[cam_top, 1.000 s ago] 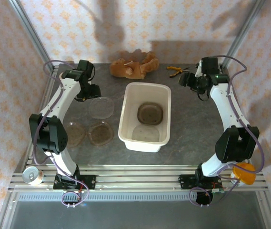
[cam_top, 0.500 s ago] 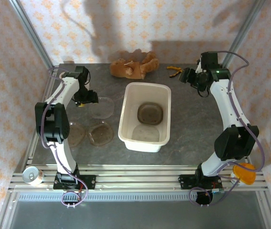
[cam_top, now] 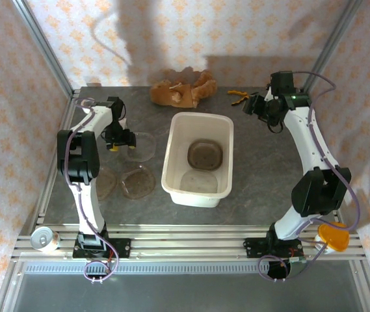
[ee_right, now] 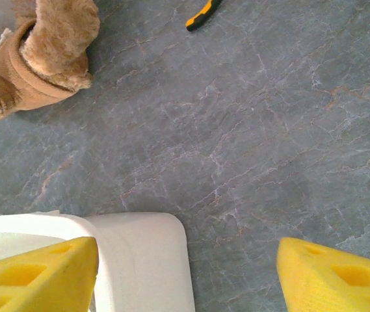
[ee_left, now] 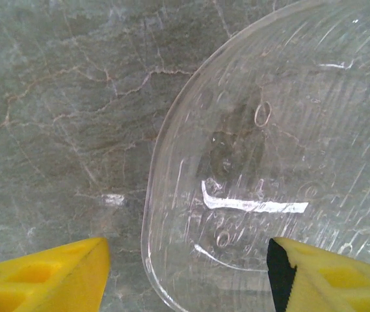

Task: Place the plates into the plastic bin on the countertop

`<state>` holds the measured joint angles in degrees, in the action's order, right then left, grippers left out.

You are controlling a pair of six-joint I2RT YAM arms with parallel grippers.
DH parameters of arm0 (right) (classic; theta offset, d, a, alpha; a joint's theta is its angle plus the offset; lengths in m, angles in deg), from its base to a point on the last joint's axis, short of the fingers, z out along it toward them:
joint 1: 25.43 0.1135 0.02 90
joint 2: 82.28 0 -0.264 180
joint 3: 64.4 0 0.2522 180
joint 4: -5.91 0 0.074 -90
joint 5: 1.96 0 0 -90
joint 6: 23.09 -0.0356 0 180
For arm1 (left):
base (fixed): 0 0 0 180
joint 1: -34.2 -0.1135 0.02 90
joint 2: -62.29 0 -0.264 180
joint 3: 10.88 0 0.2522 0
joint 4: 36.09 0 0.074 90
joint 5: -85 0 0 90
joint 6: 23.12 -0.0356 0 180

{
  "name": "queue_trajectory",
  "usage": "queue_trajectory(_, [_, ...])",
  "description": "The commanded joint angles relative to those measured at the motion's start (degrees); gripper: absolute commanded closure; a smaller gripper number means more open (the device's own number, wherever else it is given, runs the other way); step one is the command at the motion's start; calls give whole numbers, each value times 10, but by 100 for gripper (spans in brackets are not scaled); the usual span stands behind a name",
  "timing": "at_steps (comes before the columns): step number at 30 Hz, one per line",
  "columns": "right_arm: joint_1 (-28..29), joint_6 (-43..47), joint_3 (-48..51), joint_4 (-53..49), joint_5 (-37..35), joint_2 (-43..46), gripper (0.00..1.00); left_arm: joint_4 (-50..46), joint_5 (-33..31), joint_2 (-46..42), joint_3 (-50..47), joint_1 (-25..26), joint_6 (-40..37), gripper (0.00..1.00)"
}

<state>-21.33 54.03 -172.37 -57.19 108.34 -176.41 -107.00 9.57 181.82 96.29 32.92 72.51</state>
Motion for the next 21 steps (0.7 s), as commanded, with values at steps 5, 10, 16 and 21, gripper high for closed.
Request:
queue_trajectory(5, [4,2,-15,-20,-24,-17,27,-26,1,42,43,-4,-28,37])
queue_trajectory(10, [4,3,-16,-21,-25,-26,27,-39,2,65,68,-4,-32,40])
queue_trajectory(16, [4,3,-19,-24,-24,-39,27,-44,8,77,75,2,-31,43])
queue_trajectory(21, [4,-1,-14,-18,-19,-50,27,-48,13,81,78,5,-33,47])
